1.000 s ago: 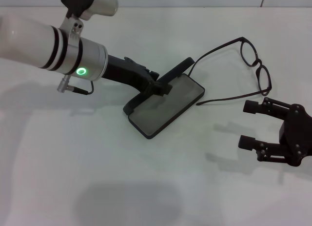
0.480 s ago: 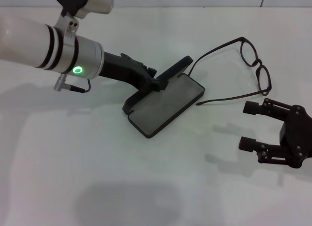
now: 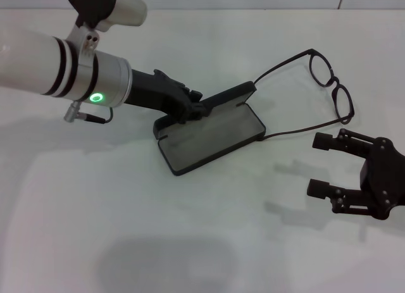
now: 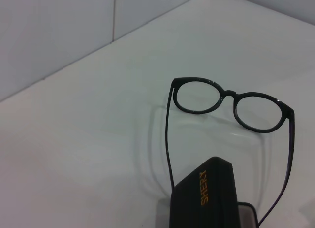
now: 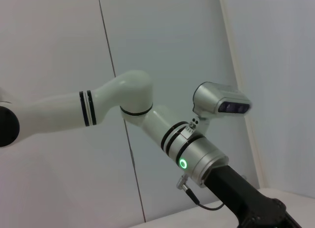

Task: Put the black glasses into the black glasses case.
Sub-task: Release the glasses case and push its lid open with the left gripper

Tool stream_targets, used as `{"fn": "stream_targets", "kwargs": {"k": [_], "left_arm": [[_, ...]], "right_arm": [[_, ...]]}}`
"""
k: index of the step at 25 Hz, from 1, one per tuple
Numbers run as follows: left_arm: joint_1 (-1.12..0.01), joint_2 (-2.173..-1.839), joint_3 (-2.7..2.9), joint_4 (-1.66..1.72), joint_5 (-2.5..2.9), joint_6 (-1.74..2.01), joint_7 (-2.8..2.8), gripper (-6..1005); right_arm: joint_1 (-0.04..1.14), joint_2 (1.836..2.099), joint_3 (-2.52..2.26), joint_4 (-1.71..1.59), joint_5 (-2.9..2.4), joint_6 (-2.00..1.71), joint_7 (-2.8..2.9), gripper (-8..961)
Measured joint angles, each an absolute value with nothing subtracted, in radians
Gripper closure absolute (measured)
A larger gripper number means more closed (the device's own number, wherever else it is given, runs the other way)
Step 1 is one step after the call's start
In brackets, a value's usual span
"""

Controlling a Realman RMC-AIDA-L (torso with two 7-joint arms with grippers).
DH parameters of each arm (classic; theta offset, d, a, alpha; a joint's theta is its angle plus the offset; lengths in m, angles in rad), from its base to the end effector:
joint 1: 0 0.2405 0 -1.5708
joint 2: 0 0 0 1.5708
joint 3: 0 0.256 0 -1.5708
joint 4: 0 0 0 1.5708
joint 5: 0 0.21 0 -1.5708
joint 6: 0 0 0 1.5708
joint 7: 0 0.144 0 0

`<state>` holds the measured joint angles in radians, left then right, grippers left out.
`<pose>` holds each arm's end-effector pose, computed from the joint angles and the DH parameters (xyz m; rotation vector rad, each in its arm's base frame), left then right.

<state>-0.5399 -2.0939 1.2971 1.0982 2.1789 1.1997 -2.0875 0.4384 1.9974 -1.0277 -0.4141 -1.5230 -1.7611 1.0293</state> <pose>-0.1936 0.3736 -0.0265 -2.7023 -0.7083 -0.0946 0.2569 0.2764 -0.0061 -2.7568 0.3221 1.1458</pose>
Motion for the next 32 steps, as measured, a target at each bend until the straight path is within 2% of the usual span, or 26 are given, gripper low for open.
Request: {"fn": "stream_targets", "kwargs": {"k": [6,12,19,25,30,32], "left_arm": [[-0.518,-2.094,1.302,1.118,2.176,1.199,-2.087,736],[-0.503,-2.094,1.304,1.142,2.176,1.203,-2.082,740],[-0.42,-2.088,1.334,1.282,2.13,1.212,-2.05,752],[-0.43,-2.086,1.29,1.293,2.12,1.264,-2.06,918],[-0.436,-2.085,1.285,1.429,2.18,1.348,-2.248,864],[-0.443,-2.086,1.318,1.497,2.26,1.366,-2.343,801]], "right_arm": [[0.437,1.997,-1.029,-0.414,-1.523,-1.768,1.029,126],[0.435,1.997,-1.026,-0.414,-1.523,-1.771,1.029,126],[0.435,1.998,-1.027,-0.414,-1.521,-1.771,1.029,127],[0.44,2.002,-1.026,-0.414,-1.518,-1.771,1.029,127],[0.439,2.002,-1.026,-0.414,-1.517,-1.762,1.029,127],[0.439,2.002,-1.026,-0.414,-1.517,-1.758,1.029,127]]}}
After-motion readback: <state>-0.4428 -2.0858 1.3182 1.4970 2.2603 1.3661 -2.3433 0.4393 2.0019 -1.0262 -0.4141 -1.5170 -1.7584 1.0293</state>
